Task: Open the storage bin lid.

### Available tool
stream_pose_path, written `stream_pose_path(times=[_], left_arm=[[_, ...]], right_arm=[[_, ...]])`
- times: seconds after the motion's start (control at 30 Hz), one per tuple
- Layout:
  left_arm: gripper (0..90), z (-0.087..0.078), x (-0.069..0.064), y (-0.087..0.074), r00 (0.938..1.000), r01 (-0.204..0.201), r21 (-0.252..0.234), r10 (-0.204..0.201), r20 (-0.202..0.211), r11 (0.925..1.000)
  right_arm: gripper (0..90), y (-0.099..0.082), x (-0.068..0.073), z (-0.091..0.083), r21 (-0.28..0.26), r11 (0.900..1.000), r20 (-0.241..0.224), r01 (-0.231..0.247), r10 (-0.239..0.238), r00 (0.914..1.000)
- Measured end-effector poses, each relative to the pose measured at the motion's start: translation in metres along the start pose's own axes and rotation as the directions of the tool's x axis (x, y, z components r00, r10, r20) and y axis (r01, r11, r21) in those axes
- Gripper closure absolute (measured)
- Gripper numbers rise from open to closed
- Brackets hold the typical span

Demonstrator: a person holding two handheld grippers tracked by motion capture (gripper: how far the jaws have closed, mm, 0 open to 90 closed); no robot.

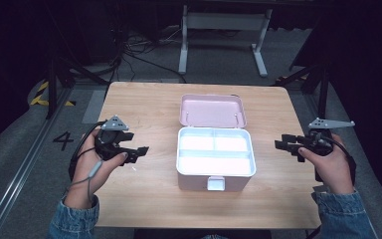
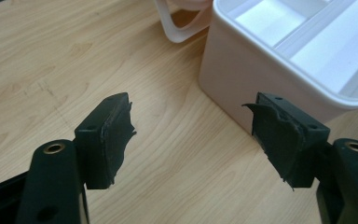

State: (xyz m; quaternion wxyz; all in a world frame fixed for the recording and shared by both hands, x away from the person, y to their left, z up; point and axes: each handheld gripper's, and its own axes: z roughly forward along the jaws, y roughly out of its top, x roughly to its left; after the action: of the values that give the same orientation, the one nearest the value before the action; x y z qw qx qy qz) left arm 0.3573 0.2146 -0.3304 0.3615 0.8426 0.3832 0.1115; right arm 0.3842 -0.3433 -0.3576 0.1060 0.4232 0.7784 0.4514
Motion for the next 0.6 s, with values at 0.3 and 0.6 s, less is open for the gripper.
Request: stream_pose_path(times=[0.3, 0.6], left_arm=[[29.1, 0.018, 0.012, -0.021, 0.999, 0.009, 0.022, -0.008, -0.045, 0.9997], [28.6, 0.033, 0.019, -0.034, 0.9964, 0.033, 0.078, -0.026, -0.081, 0.9964]], right_arm=[[48.4, -0.008, -0.005, 0.004, 0.029, 0.9996, 0.024, -0.004, 0.003, 0.9997], [47.0, -0.015, -0.013, 0.011, 0.096, 0.9954, 0.073, 0.0, -0.007, 0.9973]])
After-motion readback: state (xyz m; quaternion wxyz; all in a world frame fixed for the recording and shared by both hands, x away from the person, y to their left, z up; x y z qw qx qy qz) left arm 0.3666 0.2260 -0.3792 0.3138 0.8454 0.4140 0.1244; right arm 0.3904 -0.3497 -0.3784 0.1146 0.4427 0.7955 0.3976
